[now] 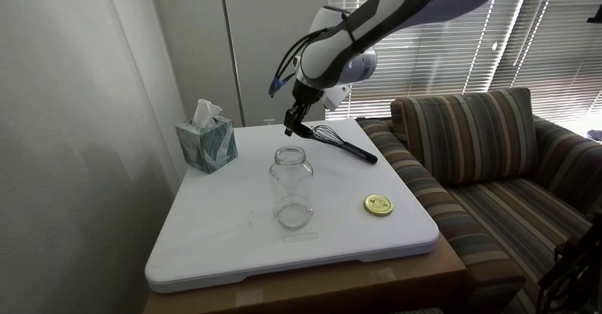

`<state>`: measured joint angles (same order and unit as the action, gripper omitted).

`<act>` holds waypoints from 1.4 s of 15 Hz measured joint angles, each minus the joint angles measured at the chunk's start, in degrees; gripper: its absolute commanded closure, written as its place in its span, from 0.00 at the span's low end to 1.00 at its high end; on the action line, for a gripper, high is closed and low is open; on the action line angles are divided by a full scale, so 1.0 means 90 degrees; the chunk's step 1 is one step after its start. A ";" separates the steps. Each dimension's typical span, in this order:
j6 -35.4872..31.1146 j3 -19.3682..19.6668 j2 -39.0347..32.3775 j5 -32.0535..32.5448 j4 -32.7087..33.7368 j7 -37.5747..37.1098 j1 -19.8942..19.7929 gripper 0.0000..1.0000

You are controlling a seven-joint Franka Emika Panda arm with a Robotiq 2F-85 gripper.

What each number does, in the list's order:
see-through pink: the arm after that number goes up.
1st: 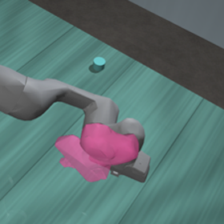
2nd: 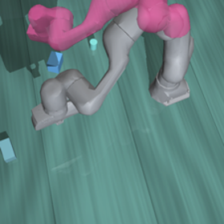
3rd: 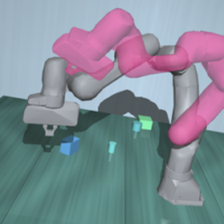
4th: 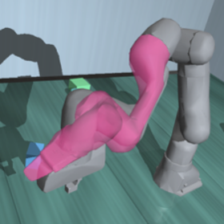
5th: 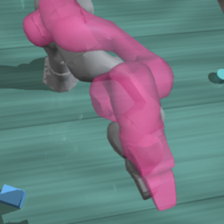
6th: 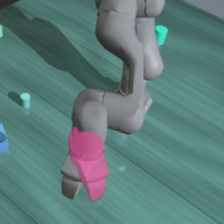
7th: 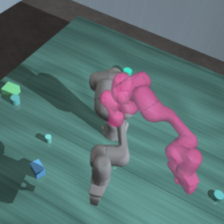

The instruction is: Put the black spoon in the glass container

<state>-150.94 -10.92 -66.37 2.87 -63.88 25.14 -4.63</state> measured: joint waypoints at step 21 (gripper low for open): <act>-0.0312 -0.4475 0.1595 -0.2843 -0.1834 0.5270 -0.2116 0.72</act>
<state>-153.75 -51.20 -52.02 -22.72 -80.38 72.57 -23.68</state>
